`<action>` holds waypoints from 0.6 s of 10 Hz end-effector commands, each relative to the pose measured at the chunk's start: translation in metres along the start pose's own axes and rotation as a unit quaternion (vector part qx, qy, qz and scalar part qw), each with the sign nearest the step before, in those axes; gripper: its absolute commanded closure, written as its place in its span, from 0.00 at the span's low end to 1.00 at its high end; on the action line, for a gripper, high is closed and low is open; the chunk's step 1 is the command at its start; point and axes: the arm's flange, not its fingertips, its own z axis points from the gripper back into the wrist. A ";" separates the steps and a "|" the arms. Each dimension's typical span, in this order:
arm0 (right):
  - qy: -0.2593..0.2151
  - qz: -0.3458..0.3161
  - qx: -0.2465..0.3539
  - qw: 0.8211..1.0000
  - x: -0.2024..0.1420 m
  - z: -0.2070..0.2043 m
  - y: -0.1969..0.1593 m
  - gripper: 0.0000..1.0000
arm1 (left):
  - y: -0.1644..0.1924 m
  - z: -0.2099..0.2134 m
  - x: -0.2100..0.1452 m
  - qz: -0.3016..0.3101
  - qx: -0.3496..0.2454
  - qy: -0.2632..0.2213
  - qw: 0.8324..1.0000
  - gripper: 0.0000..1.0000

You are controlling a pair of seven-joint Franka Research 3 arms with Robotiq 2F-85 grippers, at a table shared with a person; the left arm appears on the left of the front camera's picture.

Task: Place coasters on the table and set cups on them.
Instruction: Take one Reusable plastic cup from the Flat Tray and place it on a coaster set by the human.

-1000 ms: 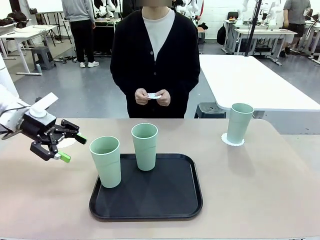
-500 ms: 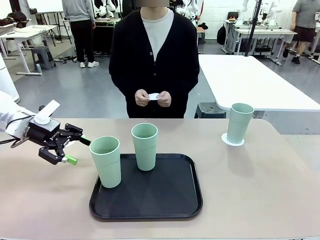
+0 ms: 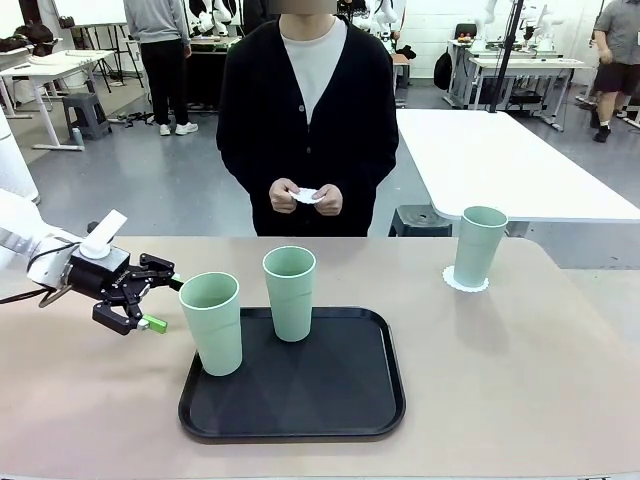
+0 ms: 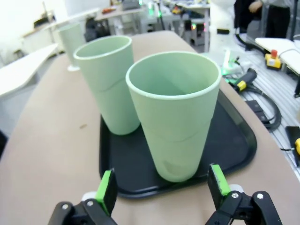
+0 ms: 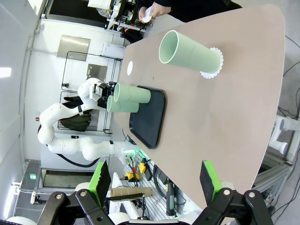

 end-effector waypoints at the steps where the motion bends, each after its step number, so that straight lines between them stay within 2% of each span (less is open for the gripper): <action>1: -0.005 -0.002 0.004 1.000 0.002 -0.001 0.002 0.00 | 0.008 -0.011 0.004 -0.021 0.002 -0.011 1.000 0.00; 6: -0.005 -0.002 0.004 1.000 0.002 -0.001 0.002 0.00 | 0.017 -0.040 0.012 -0.027 -0.026 -0.015 0.999 0.00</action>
